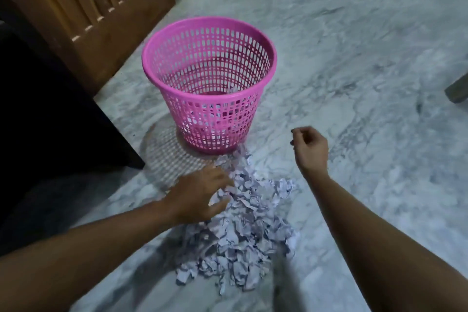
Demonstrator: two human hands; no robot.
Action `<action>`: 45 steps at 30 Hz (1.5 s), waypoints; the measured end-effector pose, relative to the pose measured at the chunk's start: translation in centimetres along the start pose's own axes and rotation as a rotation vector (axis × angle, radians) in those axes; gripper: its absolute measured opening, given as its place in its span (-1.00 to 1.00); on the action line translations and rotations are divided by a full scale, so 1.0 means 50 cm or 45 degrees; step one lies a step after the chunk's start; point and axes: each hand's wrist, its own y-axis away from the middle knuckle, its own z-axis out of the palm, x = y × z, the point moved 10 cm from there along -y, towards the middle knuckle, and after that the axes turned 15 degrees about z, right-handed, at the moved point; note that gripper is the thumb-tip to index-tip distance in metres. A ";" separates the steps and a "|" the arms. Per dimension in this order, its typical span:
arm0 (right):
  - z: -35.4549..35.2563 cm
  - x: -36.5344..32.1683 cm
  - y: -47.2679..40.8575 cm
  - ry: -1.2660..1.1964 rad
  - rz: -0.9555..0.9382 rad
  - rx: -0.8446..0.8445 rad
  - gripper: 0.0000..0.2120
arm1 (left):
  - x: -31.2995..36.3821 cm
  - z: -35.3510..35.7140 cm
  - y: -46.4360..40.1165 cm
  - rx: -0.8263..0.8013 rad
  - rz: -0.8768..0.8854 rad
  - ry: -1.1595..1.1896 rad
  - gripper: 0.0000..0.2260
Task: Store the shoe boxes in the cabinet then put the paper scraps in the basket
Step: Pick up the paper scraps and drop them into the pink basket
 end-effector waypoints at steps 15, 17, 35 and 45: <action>0.247 0.282 0.221 1.476 -0.337 -0.539 -0.19 | -0.126 0.287 0.186 -0.475 -0.593 0.055 -0.05; 0.253 0.286 0.225 1.411 -0.368 -0.560 -0.33 | -0.103 0.296 0.164 -0.472 -0.485 0.022 -0.20; 0.110 0.120 0.175 0.346 -0.145 -0.366 -0.90 | -0.046 0.113 0.041 -0.004 -0.315 0.065 -0.74; 0.052 -0.164 0.177 -0.217 -0.342 -0.283 -0.84 | -0.014 -0.151 -0.061 0.717 -0.368 0.377 -0.90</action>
